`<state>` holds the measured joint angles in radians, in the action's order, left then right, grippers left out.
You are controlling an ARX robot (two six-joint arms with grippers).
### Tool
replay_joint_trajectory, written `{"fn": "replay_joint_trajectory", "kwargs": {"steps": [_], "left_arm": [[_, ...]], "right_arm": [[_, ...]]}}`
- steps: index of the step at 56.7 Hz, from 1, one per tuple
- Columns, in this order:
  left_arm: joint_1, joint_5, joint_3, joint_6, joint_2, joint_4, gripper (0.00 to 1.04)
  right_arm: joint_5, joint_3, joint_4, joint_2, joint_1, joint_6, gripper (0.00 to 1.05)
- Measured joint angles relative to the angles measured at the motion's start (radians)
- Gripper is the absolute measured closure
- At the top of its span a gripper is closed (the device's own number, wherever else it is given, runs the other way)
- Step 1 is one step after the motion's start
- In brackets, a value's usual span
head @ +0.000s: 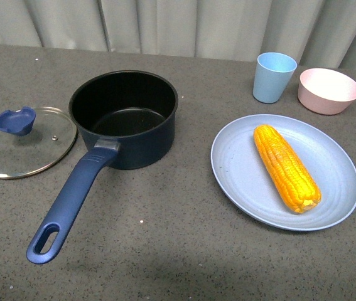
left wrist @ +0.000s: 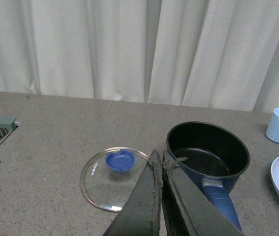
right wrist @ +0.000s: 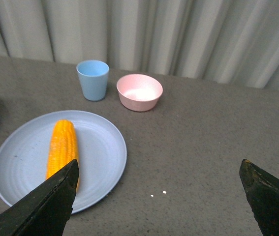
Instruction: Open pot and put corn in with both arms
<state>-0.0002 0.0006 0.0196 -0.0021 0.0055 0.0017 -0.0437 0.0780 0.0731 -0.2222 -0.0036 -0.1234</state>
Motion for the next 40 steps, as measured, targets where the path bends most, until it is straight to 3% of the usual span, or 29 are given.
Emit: {"fn": "replay_joint_trajectory", "kwargs": {"steps": [11, 21, 40], "left_arm": [[0.0, 0.0, 0.0, 0.0, -0.001, 0.0, 1.01], [0.0, 0.0, 0.0, 0.0, -0.001, 0.0, 1.01], [0.0, 0.0, 0.0, -0.001, -0.001, 0.0, 0.45]], "right_arm": [[-0.023, 0.145, -0.351, -0.613, 0.024, -0.031, 0.09], [0.001, 0.337, -0.363, -1.103, 0.073, -0.006, 0.09], [0.024, 0.624, -0.257, -1.528, 0.212, 0.069, 0.09]]}}
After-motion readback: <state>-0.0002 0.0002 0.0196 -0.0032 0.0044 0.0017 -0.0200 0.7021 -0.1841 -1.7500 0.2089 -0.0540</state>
